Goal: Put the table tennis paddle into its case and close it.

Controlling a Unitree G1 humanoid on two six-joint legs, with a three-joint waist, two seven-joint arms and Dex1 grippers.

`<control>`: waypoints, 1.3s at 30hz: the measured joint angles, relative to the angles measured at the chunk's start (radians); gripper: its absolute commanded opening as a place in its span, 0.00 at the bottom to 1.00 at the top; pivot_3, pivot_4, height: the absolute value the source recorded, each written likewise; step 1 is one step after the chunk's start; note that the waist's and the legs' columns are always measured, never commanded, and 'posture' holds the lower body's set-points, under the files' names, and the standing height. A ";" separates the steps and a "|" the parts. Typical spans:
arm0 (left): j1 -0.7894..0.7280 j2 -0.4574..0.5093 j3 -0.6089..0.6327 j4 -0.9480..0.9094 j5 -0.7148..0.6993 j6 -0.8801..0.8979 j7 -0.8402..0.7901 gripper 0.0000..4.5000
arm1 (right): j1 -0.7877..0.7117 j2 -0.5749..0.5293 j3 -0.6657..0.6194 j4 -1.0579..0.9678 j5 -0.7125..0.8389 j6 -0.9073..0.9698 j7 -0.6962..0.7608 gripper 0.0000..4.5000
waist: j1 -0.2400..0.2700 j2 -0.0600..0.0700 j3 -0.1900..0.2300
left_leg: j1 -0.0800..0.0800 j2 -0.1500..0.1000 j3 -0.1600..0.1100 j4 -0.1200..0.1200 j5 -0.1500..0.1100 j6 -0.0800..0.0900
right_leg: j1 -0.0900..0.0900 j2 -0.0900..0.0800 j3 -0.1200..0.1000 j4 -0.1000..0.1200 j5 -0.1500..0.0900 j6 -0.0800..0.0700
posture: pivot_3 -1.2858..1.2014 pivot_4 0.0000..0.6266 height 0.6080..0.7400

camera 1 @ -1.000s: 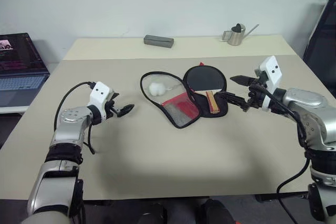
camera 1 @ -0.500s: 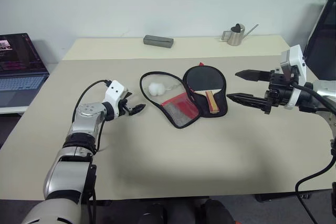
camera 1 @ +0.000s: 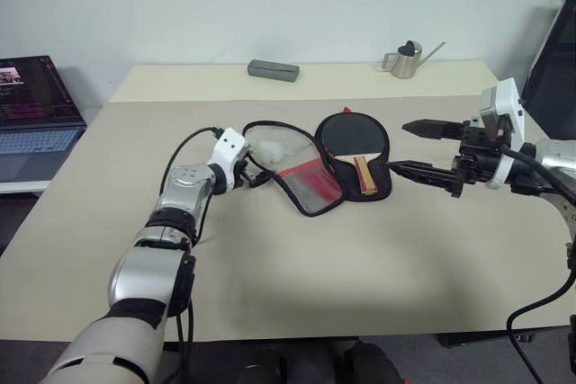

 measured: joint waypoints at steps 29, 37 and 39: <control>-0.207 -0.226 -0.028 0.084 0.089 -0.054 -0.006 1.00 | 0.146 -0.065 -0.139 -0.160 0.160 0.085 -0.140 0.99 | 0.012 -0.002 0.001 | 0.000 0.000 0.002 0.001 0.000 0.000 | 0.000 0.001 0.000 0.001 0.000 0.000 | 0.52 0.24 1.00; -0.207 -0.226 -0.028 0.084 0.092 -0.054 -0.006 1.00 | 0.150 -0.070 -0.139 -0.160 0.172 0.085 -0.144 0.99 | 0.012 -0.002 0.001 | 0.000 0.000 0.002 0.001 0.000 0.000 | 0.000 0.000 0.000 0.000 0.000 0.000 | 0.52 0.24 1.00; -0.207 -0.226 -0.028 0.084 0.093 -0.054 -0.006 1.00 | 0.152 -0.071 -0.139 -0.160 0.173 0.085 -0.144 0.99 | 0.012 -0.002 0.001 | 0.000 0.000 0.002 0.001 0.000 0.000 | 0.000 0.000 0.000 0.001 0.000 0.000 | 0.52 0.24 1.00</control>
